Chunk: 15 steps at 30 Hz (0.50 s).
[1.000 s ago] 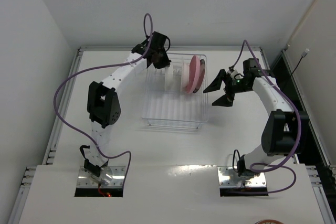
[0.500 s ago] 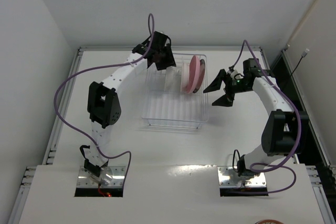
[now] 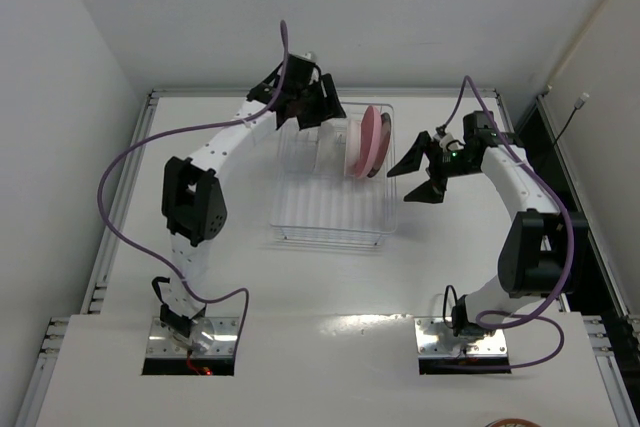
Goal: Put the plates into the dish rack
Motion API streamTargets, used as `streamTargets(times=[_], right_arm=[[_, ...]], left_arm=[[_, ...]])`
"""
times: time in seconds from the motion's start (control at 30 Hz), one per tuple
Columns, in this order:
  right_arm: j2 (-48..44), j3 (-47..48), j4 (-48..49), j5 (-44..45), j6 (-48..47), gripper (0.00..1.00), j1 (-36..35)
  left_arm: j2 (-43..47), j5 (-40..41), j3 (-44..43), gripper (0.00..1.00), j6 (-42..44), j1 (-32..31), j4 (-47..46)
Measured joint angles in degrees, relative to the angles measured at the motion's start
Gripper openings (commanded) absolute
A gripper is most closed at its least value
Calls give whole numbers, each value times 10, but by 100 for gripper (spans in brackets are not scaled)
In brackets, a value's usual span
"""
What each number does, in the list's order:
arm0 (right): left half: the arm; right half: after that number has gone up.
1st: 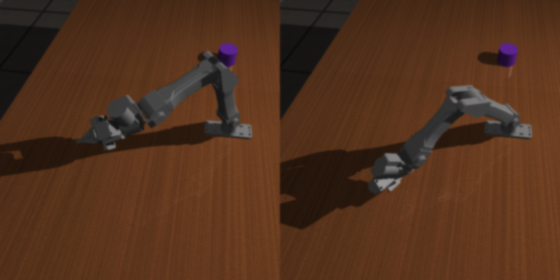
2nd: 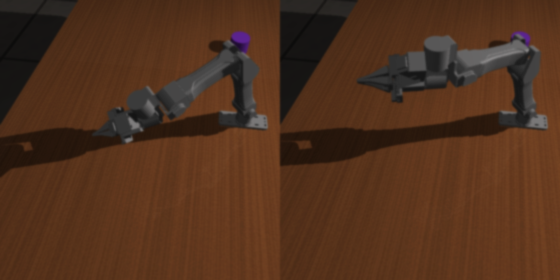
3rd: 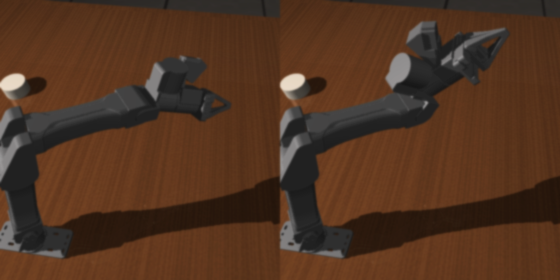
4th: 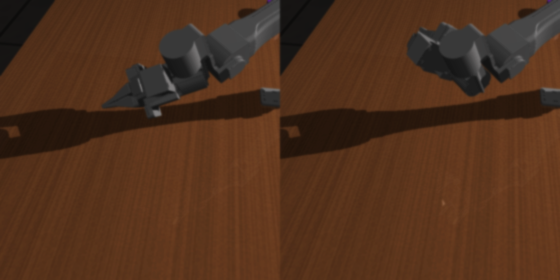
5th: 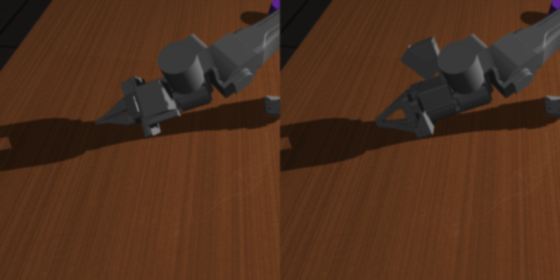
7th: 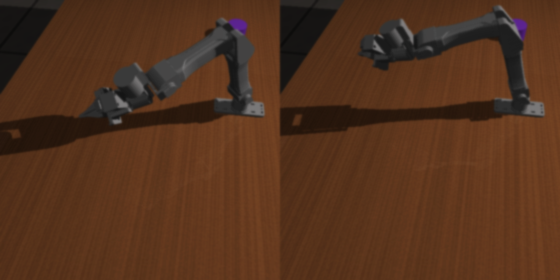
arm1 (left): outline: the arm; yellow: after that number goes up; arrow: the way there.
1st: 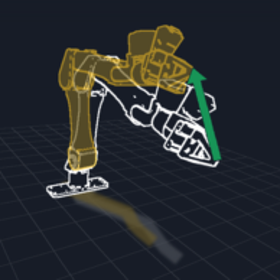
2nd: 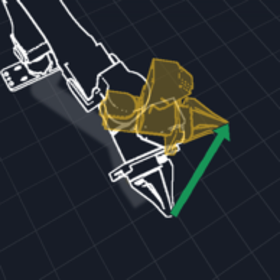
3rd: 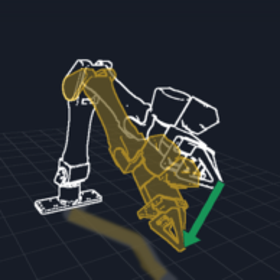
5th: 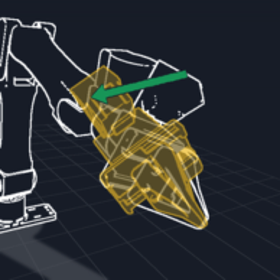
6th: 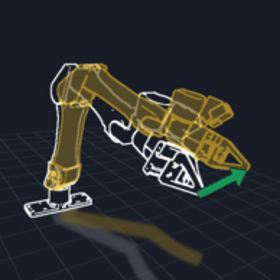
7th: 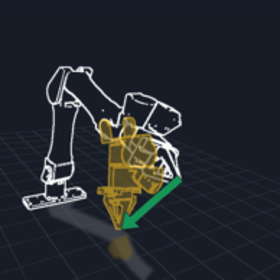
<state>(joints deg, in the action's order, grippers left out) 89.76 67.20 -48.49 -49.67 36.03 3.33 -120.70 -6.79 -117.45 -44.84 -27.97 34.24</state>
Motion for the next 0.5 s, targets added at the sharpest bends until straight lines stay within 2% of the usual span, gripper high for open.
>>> streamTargets(times=[0.03,0.07,0.1,0.13,0.5], right_arm=[[0,1,0,1,0,82,1],[-1,3,-2,2,0,82,2],[-2,7,-2,4,0,82,3],[-4,9,-2,8,0,84,4],[-39,21,0,27,0,84,37]], left_arm=[[6,-4,7,60,1,0,-7],[14,-10,16,70,5,1,-16],[23,-16,24,71,8,1,-25],[33,-21,34,79,12,1,-36],[144,-74,106,79,28,3,-140]])
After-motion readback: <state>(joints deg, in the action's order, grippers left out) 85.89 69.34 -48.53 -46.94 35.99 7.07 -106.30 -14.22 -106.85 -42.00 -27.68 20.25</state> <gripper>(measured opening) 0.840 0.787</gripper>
